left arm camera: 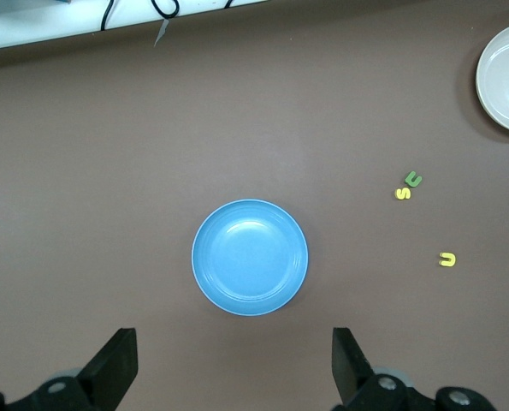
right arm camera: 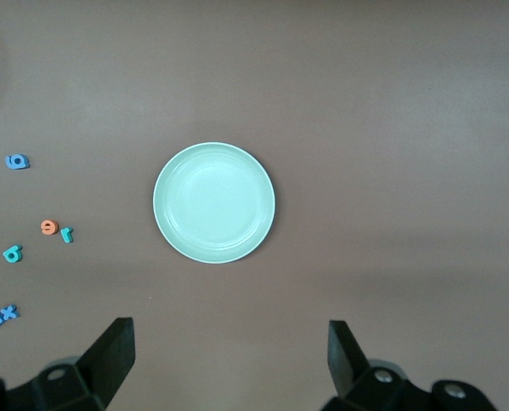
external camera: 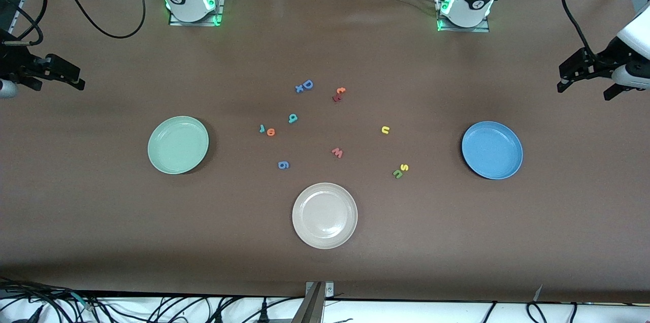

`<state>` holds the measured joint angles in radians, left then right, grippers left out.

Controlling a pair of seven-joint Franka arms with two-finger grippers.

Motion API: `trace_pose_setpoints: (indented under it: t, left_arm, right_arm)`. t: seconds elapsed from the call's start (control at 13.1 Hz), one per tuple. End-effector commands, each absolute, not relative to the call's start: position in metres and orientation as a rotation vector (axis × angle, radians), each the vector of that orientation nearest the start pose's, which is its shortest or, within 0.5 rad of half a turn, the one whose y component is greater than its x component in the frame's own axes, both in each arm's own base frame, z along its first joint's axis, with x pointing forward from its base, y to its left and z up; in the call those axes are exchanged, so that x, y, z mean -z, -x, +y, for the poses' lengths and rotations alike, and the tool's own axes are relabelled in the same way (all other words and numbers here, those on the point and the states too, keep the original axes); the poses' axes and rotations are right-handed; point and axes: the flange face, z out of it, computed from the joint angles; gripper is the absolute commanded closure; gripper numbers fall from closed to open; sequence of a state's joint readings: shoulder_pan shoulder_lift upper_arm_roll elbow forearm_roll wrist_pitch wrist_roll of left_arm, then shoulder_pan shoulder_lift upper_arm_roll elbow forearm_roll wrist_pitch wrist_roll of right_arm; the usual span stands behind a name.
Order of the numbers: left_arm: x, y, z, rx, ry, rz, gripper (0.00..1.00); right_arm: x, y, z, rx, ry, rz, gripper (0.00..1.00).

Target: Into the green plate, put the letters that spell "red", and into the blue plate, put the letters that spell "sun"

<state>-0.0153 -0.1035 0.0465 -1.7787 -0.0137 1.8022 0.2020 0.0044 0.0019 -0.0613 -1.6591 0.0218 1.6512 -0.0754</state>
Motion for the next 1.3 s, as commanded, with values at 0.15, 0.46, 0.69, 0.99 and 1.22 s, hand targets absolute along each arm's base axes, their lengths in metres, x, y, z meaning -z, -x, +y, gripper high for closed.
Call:
trace_pose_setpoints:
  t: [0.15, 0.46, 0.69, 0.99, 1.22]
  left_arm:
    - [-0.6122, -0.5423, 0.0172, 0.216, 3.14, 0.277, 0.0]
    - [-0.6114, -0.5427, 0.0162, 0.214, 3.142, 0.279, 0.0]
    - [-0.6112, -0.5426, 0.0162, 0.211, 3.142, 0.28, 0.0]
    - [-0.6112, -0.5427, 0.0119, 0.211, 3.139, 0.292, 0.0]
    - [-0.6112, -0.5427, 0.0119, 0.211, 3.139, 0.292, 0.0]
  right_arm:
    - [-0.5941, -0.5624, -0.0302, 0.005, 3.118, -0.011, 0.0]
    - [-0.5945, -0.5629, -0.0304, 0.012, 3.12, -0.012, 0.0]
    - [-0.5952, -0.5624, -0.0304, 0.012, 3.12, -0.012, 0.0]
    - [-0.5954, -0.5625, -0.0307, 0.014, 3.123, -0.012, 0.0]
    - [-0.5952, -0.5623, -0.0305, 0.012, 3.121, -0.012, 0.0]
